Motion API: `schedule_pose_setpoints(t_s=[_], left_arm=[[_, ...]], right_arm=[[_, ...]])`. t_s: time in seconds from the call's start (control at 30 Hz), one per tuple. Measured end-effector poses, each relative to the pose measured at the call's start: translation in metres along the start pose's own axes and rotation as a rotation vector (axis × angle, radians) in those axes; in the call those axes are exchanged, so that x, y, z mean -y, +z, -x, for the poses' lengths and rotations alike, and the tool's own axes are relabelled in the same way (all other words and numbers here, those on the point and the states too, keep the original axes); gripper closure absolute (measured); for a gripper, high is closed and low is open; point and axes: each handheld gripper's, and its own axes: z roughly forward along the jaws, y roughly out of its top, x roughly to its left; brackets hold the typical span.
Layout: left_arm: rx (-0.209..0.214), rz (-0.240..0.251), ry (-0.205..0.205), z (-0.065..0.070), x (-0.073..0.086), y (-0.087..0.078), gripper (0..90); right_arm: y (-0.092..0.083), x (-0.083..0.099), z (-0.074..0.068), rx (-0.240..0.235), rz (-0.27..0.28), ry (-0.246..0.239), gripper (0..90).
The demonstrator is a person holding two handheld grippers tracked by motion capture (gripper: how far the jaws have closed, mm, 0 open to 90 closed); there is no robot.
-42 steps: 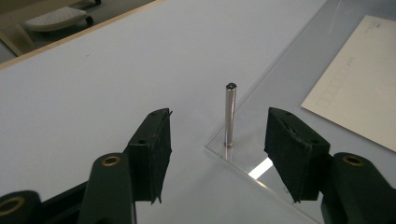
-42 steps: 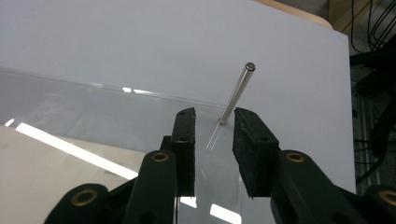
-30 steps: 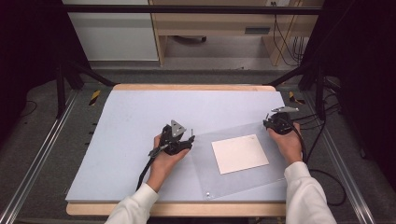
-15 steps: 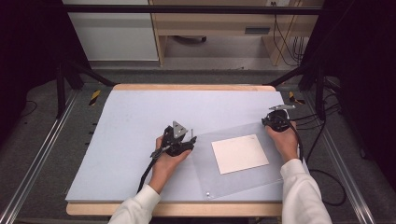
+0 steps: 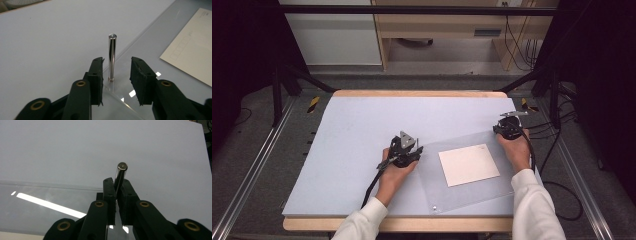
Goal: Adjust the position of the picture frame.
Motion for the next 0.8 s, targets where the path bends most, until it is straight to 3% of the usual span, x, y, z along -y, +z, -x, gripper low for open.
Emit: schedule_pose_setpoints(t_s=[0.47, 0.8], left_arm=[[-0.010, -0.022, 0.001, -0.004, 0.000, 0.012, 83.8], [-0.003, -0.025, -0.002, -0.005, 0.000, 0.012, 84.4]], right_arm=[[0.000, 0.001, 0.000, 0.002, 0.014, 0.010, 85.1], [0.003, 0.002, 0.000, 0.003, 0.013, 0.015, 84.0]])
